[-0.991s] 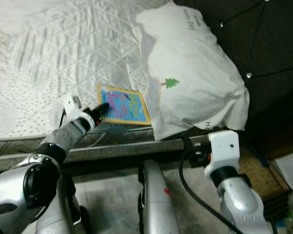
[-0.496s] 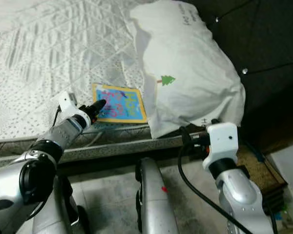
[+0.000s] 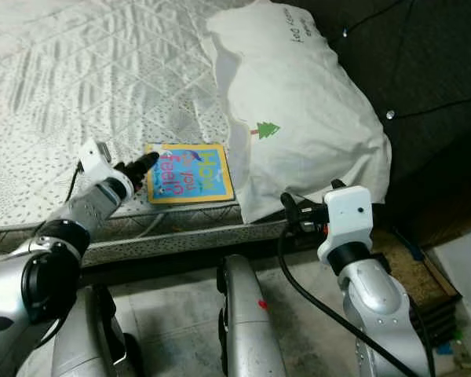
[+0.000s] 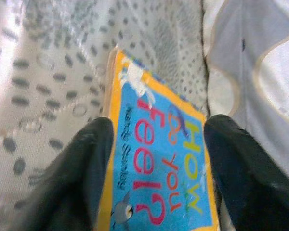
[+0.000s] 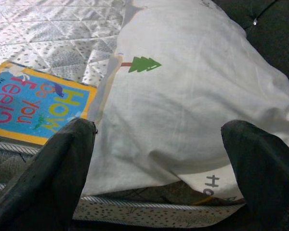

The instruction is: Clean up the room

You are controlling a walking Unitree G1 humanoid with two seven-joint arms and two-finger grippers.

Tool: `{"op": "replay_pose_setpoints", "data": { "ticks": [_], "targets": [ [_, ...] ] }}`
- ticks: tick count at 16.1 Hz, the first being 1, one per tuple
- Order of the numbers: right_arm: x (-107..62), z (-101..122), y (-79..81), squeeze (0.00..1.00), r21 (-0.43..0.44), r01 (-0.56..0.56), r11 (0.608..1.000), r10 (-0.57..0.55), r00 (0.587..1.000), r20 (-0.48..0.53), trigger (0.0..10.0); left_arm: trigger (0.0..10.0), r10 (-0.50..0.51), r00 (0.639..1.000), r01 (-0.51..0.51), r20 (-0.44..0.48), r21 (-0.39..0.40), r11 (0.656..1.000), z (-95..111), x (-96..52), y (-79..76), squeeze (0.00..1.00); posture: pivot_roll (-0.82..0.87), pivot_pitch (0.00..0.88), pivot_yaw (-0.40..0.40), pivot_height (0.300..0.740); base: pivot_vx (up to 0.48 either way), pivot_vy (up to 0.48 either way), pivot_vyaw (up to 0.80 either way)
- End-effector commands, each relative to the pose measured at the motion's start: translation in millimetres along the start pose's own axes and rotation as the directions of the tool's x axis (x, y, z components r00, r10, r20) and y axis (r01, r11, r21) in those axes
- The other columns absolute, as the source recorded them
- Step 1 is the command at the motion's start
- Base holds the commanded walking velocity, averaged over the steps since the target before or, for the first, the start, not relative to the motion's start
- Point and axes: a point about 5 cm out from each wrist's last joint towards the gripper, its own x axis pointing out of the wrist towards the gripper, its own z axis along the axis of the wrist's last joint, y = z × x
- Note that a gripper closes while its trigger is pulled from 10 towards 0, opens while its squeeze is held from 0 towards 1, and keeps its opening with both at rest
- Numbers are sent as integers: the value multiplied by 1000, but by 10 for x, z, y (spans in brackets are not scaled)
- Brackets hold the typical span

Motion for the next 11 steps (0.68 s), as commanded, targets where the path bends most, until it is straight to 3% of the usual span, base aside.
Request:
{"op": "replay_pose_setpoints", "data": {
  "ticks": [1, 6, 8, 10, 11],
  "targets": [
    [18, -30, -22, 0, -8, 12, 1000, -12, 1000, -5, 10000, 10000, 6, 1000, -5, -17, 5, 1000, -30, 13, -27, 1000, -325, 125, -118, 549, 0, 0, 0],
    [255, -25, 94, 0, 31, 4, 1000, -6, 999, 48, 10000, 10000, 16, 998, -23, 62, 121, 992, 149, 0, -14, 1000, -238, 74, -81, 549, 0, 0, 0],
    [423, -15, 202, 0, 62, -9, 998, 4, 996, 91, 10000, 10000, 45, 984, -83, 172, 217, 973, 267, -89, 144, 1000, -189, 41, -59, 549, 0, 0, 0],
    [537, -17, 244, 0, 87, -22, 996, 12, 994, 113, 10000, 10000, 109, 960, -199, 259, 354, 914, 363, -166, 240, 1000, -117, 0, -53, 549, 0, 0, 0],
    [588, -58, 264, 0, 109, -27, 994, 16, 995, 103, 10000, 10000, 169, 935, -295, 312, 416, 860, 399, -214, 286, 1000, -92, 0, -54, 549, 0, 0, 0]
  ]
}}
